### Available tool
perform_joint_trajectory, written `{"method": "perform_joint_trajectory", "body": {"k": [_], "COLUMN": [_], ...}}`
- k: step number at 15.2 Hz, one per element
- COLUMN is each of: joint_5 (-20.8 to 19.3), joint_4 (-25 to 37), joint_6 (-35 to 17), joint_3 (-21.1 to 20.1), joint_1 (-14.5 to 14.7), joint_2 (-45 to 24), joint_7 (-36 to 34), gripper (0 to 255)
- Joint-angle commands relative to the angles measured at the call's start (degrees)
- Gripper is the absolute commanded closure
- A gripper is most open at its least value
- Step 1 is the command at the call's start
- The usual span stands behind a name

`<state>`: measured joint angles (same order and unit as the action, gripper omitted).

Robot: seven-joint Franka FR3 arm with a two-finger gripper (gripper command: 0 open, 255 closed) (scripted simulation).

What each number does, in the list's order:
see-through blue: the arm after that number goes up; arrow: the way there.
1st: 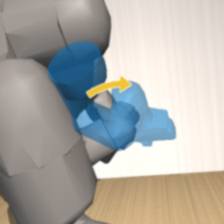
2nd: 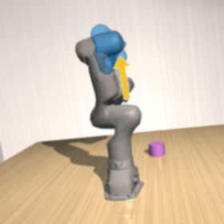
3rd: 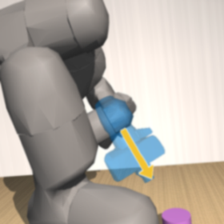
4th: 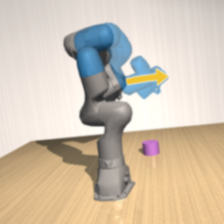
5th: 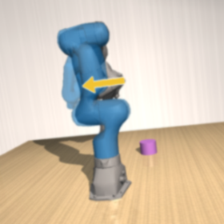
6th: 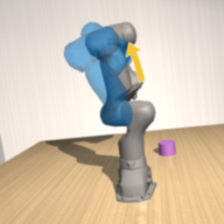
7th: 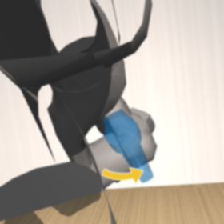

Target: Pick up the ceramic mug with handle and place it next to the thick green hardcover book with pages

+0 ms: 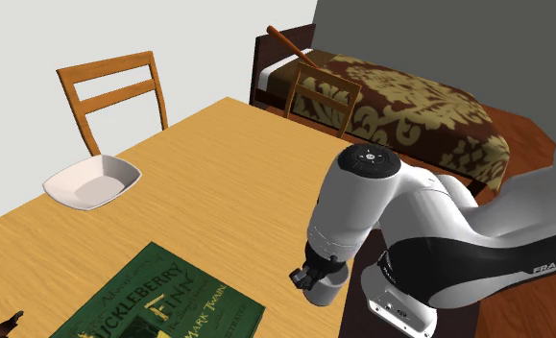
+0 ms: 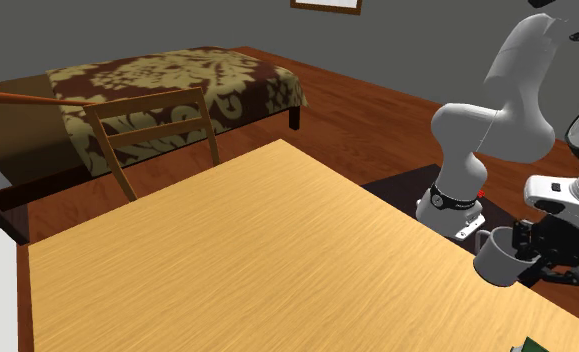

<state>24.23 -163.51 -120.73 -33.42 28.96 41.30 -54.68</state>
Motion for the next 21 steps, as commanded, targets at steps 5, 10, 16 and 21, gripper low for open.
{"method": "perform_joint_trajectory", "body": {"k": [5,10,16,21], "joint_5": [1.42,2.17,2.17,2.17], "joint_4": [-2.37,-3.59,-3.59,-3.6], "joint_6": [-6.76,-11.46,-11.46,-11.46], "joint_3": [-2.33,-3.98,-3.98,-3.98], "joint_1": [-0.34,-0.8,-0.8,-0.8], "joint_2": [-4.38,-7.89,-7.89,-7.88], "joint_7": [0.07,-0.02,-0.02,-0.01], "gripper": [255,255,255,0]}}
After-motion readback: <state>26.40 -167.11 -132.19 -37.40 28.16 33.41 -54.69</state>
